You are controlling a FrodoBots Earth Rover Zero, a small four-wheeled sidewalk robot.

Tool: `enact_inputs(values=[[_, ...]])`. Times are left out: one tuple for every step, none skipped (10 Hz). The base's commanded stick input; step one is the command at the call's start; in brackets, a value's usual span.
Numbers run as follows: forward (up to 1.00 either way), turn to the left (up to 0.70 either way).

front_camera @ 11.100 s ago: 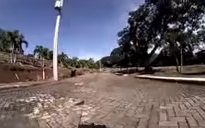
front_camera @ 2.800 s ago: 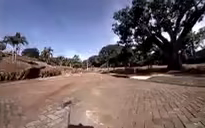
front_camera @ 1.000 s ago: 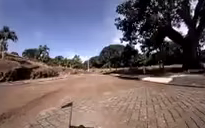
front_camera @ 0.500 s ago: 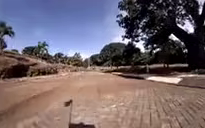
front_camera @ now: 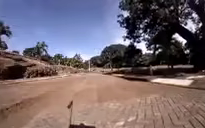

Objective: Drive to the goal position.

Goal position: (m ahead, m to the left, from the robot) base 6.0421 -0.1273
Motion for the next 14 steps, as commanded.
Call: enact_inputs(values=[[1.00, 0.00], [1.00, 0.00], [1.00, 0.00], [1.00, 0.00], [1.00, 0.00], [1.00, 0.00], [1.00, 0.00], [1.00, 0.00], [1.00, 0.00], [1.00, 0.00], [1.00, 0.00], [1.00, 0.00], [1.00, 0.00], [1.00, 0.00]])
